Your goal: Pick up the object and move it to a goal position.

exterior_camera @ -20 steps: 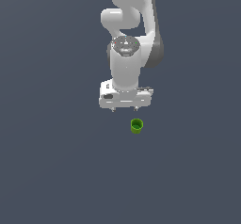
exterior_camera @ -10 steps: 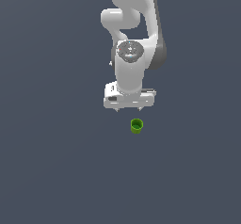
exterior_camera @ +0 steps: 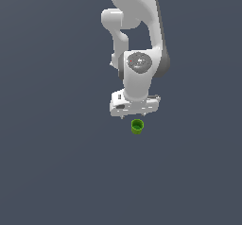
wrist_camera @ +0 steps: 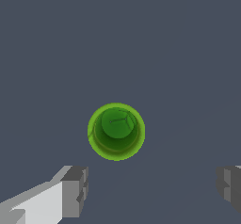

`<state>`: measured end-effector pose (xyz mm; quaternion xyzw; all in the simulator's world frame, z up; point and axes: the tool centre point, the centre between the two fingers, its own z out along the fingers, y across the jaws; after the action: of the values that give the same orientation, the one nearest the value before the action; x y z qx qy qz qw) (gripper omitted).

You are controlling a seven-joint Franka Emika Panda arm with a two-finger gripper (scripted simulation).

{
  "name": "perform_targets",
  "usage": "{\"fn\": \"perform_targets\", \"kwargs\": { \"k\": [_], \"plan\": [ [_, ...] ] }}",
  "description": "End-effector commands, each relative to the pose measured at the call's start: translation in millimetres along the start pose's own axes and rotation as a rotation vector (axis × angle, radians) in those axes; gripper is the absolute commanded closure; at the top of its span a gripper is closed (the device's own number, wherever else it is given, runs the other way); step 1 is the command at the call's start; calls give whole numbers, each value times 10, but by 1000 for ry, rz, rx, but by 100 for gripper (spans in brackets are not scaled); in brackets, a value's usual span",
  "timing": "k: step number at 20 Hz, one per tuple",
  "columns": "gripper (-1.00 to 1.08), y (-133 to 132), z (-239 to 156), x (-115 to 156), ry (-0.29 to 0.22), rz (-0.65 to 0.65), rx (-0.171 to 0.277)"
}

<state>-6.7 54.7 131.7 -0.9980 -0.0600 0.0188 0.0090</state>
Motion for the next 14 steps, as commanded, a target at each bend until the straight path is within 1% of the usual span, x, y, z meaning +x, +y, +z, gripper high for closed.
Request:
{"fn": "perform_targets", "kwargs": {
  "k": [1,7,14],
  "plan": [
    [-92,-88,138,52,12,-40,-8],
    [-92,-228,351,125,31,-103,-20],
    [-92,-250,398,130,32,-112,-21]
  ]
}}
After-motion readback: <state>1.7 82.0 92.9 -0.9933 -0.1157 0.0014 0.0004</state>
